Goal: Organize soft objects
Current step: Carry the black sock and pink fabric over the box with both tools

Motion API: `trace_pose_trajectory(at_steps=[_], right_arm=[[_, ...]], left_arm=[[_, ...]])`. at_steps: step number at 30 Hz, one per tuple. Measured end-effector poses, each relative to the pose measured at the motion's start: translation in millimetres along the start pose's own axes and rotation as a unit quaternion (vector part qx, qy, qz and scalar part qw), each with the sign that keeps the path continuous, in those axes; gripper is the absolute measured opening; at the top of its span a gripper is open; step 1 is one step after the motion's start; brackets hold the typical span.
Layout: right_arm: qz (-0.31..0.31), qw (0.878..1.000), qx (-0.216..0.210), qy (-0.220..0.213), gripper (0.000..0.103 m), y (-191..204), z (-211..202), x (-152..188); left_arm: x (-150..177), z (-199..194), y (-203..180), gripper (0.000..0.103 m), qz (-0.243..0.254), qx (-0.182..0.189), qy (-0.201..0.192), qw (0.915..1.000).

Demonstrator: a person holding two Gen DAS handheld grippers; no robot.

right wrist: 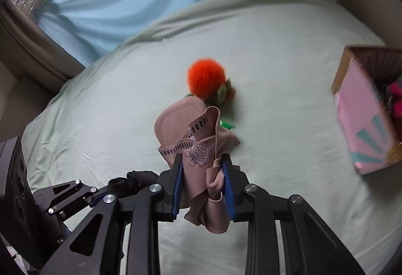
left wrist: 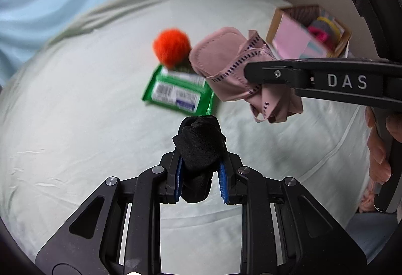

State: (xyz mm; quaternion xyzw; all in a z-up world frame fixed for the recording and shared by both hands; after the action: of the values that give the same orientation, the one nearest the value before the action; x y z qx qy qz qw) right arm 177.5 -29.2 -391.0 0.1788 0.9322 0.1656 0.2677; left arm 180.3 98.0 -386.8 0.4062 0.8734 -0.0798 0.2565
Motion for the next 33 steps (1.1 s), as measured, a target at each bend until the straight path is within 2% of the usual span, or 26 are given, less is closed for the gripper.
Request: trace_pose_trajectory(at_steps=[8, 13, 17, 24, 33], right_arm=[[-0.025, 0.999, -0.010, -0.027, 0.026, 1.9, -91.5, -31.5], [-0.031, 0.998, -0.015, -0.043, 0.026, -15.1, -147.4, -55.1], [-0.038, 0.998, -0.010, -0.056, 0.026, -37.1, -181.8, -75.3], [-0.040, 0.997, 0.006, -0.073, 0.026, -103.2, -231.6, -114.2], [-0.030, 0.997, 0.034, -0.062, 0.026, -193.4, -245.6, -156.9]], left_arm=[[-46.0, -75.7, -23.4, 0.020, -0.042, -0.026, -0.022, 0.9985], [-87.0, -110.1, -55.7, 0.020, -0.065, -0.033, -0.039, 0.9965], [-124.0, -123.4, -86.3, 0.020, -0.077, -0.034, -0.055, 0.9950], [-187.8, -118.9, -144.8, 0.020, -0.090, -0.028, -0.073, 0.9929], [-256.5, -68.3, -205.4, 0.020, -0.103, -0.014, -0.068, 0.9922]])
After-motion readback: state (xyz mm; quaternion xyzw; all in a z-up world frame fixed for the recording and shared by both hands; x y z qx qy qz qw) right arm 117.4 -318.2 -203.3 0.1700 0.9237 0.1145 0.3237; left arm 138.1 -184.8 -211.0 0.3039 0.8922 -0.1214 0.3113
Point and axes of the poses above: each gripper's, at about its wrist camera, not at the fingertips, and z roughly the way its jaws point, y to its left, x to its underside, the point moved 3 cm from there along z, roughly the way its jaws point, and after that the axes turned 11 degrees about z, right-handed, at the moved point
